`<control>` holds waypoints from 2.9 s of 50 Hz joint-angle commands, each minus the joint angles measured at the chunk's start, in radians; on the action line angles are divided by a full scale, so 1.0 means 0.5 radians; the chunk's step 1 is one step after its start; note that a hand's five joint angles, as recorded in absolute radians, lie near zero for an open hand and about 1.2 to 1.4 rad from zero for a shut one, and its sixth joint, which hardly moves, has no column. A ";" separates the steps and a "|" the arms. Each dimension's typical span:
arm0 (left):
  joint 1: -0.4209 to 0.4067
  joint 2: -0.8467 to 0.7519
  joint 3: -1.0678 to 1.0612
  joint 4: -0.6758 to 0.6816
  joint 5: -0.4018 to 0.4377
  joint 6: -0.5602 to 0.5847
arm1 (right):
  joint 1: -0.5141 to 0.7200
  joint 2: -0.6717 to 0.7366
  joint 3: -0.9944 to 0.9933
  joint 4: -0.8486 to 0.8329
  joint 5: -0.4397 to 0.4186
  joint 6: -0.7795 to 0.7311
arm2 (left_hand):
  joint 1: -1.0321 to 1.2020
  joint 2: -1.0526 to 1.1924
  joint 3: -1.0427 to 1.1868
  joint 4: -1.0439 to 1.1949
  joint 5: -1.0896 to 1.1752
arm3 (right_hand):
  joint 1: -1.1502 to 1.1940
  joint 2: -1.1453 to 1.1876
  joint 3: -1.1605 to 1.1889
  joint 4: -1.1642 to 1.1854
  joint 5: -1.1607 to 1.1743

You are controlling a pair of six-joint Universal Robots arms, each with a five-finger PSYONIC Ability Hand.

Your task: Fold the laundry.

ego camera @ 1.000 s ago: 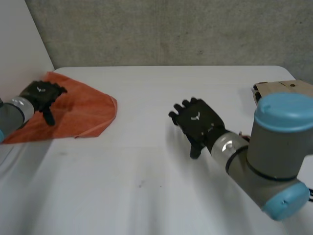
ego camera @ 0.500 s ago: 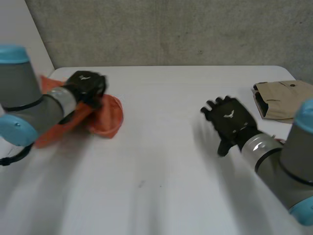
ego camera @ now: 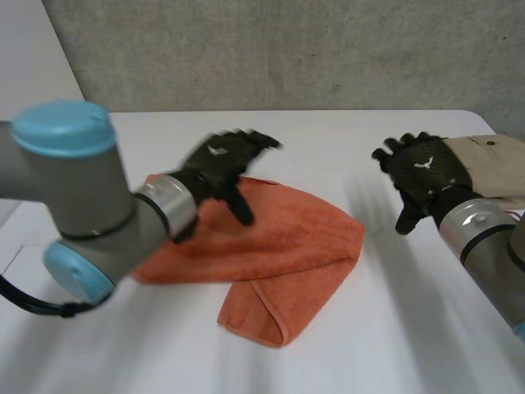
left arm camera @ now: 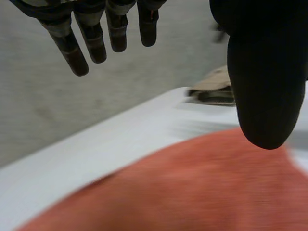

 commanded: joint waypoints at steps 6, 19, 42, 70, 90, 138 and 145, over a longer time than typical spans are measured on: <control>0.470 -0.009 -0.163 -0.302 -0.018 0.688 | 0.218 0.114 -0.078 0.503 -0.158 0.352 | 0.127 0.092 0.082 0.096 0.075 | -0.058 -0.098 -0.085 -0.127 -0.136; 0.630 -0.257 -0.188 -0.088 -0.094 0.986 | 0.325 0.598 -0.305 0.230 -0.063 0.475 | 0.444 0.409 0.399 0.413 0.391 | 0.197 0.157 0.170 0.128 0.119; 0.587 -0.353 -0.169 0.246 -0.116 0.977 | 0.344 0.630 -0.474 0.214 0.008 0.322 | 2.405 2.370 2.360 2.374 2.352 | 2.385 2.345 2.359 2.316 2.307; 0.513 0.774 -0.483 -0.165 -0.110 0.278 | 0.147 0.454 -1.538 1.264 -0.121 -0.264 | 2.405 2.370 2.360 2.374 2.352 | 2.385 2.345 2.359 2.316 2.307; 0.400 -0.209 0.107 -0.036 -0.371 0.284 | 0.172 1.066 -1.785 0.926 0.088 -0.084 | 0.051 0.016 0.006 0.020 -0.002 | -0.058 -0.098 -0.085 -0.127 -0.136; 0.774 -0.043 -0.728 0.436 0.090 1.192 | -0.653 0.574 0.029 0.040 -0.302 -0.442 | 2.405 2.370 2.360 2.374 2.352 | 2.093 2.053 2.066 2.023 2.015; 0.743 0.006 -0.694 0.421 0.050 1.159 | -0.663 0.574 -0.038 0.055 -0.296 -0.430 | 2.405 2.370 2.360 2.374 2.352 | 2.385 2.345 2.359 2.316 2.307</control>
